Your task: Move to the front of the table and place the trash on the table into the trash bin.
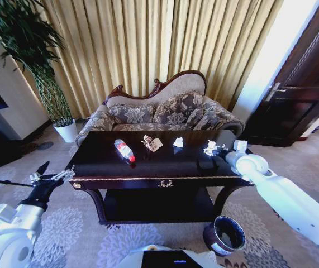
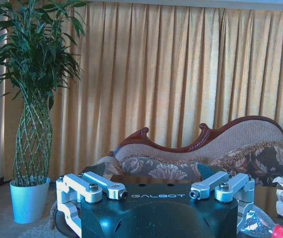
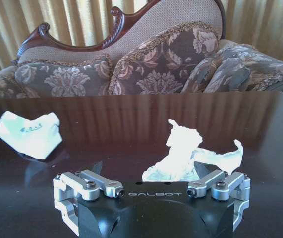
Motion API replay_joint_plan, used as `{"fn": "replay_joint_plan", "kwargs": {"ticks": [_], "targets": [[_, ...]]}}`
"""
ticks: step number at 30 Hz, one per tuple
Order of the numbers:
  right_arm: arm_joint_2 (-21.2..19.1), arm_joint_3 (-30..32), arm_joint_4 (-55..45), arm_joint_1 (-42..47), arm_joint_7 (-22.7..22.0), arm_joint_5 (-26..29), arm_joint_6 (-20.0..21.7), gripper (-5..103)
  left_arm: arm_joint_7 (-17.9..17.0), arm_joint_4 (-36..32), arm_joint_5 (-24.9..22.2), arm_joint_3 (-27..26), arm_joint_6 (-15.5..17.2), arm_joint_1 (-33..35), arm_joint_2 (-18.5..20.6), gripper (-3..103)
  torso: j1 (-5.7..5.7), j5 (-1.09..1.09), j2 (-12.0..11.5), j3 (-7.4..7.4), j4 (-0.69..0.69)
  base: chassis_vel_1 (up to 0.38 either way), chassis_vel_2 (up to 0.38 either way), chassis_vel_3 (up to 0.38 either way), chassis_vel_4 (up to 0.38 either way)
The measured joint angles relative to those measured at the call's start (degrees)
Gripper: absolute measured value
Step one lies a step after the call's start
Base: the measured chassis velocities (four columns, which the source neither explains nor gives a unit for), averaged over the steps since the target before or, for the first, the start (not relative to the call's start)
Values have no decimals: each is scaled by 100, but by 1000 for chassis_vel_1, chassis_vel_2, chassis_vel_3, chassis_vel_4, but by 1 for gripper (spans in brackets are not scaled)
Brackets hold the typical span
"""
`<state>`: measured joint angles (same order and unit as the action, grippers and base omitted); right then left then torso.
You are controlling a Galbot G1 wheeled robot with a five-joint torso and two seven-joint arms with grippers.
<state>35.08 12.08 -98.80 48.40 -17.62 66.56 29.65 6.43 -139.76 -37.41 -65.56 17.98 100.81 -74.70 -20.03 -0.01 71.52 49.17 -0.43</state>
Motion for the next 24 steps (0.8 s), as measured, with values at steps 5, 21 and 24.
{"fn": "replay_joint_plan", "kwargs": {"ticks": [5, 21, 24], "targets": [[-2, -97, 53, -70, -43, -57, -14, 100, 2, 15, -1, -1, -7, -12, 38, 100, 0, 0, 0, 0, -1, 0, 0, 0, 0], [-98, -98, 176, -56, -21, -172, -199, 48, 8, 19, -32, -9, -23, -58, 135, 100, 0, 0, 1, 0, -1, 0, 0, 0, 0], [-101, -81, 149, -12, -9, -188, -246, 37, 8, 32, -39, -13, -28, -76, 143, 100, 0, 1, 1, 0, -1, 0, 0, 0, 0]]}}
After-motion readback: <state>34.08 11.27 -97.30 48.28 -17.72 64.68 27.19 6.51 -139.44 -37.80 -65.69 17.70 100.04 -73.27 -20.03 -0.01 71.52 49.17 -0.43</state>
